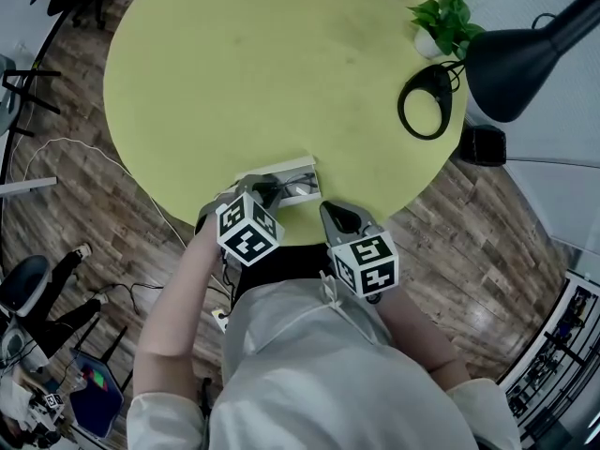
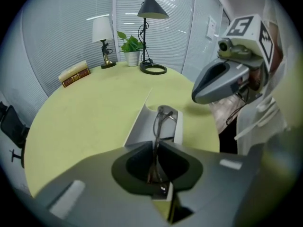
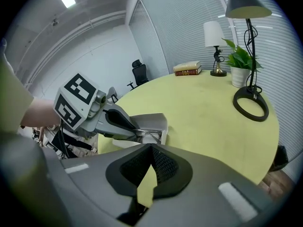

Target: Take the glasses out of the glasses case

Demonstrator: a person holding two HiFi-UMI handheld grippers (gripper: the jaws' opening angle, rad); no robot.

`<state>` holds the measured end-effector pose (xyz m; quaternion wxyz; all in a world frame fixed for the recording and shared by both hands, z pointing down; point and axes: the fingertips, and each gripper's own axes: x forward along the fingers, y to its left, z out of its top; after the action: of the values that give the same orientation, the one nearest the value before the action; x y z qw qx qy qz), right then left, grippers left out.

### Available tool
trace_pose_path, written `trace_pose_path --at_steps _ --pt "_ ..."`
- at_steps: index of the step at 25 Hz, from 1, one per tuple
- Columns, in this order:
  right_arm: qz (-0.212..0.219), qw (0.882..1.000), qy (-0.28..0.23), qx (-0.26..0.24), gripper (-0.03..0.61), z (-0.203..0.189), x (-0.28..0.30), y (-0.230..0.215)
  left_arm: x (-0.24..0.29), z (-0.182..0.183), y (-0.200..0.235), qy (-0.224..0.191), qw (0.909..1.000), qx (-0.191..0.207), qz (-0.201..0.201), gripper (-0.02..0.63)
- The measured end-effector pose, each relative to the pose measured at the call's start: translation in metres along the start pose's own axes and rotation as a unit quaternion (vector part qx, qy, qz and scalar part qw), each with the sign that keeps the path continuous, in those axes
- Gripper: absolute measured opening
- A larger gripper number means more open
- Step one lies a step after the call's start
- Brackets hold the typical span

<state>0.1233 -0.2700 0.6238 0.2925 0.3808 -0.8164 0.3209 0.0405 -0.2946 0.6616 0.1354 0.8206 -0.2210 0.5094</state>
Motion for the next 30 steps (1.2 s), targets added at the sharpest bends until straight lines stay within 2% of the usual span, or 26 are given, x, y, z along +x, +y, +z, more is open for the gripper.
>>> trace_pose_path --at_steps 6,10,17,22,30 --pt "-0.007 1.0 -0.007 0.009 0.0 0.002 -0.005 -0.004 0.0 0.0 -0.002 0.001 0.9984 0.056 0.009 0.022" --pt "-0.005 1.0 -0.015 0.026 0.0 0.007 -0.009 -0.004 -0.001 0.001 -0.003 -0.002 0.9971 0.076 0.008 0.018" --pt "-0.01 0.999 -0.026 0.023 -0.001 0.016 -0.017 -0.004 -0.012 0.008 -0.002 -0.011 0.9934 0.114 0.013 0.017" --pt "-0.004 0.998 -0.038 0.043 0.0 0.024 -0.023 -0.003 -0.024 0.014 0.001 -0.025 0.9914 0.124 0.032 0.018" --pt "-0.009 0.998 -0.058 0.03 0.0 0.043 -0.033 -0.001 -0.056 0.032 0.009 -0.07 0.9891 0.108 0.071 0.017"
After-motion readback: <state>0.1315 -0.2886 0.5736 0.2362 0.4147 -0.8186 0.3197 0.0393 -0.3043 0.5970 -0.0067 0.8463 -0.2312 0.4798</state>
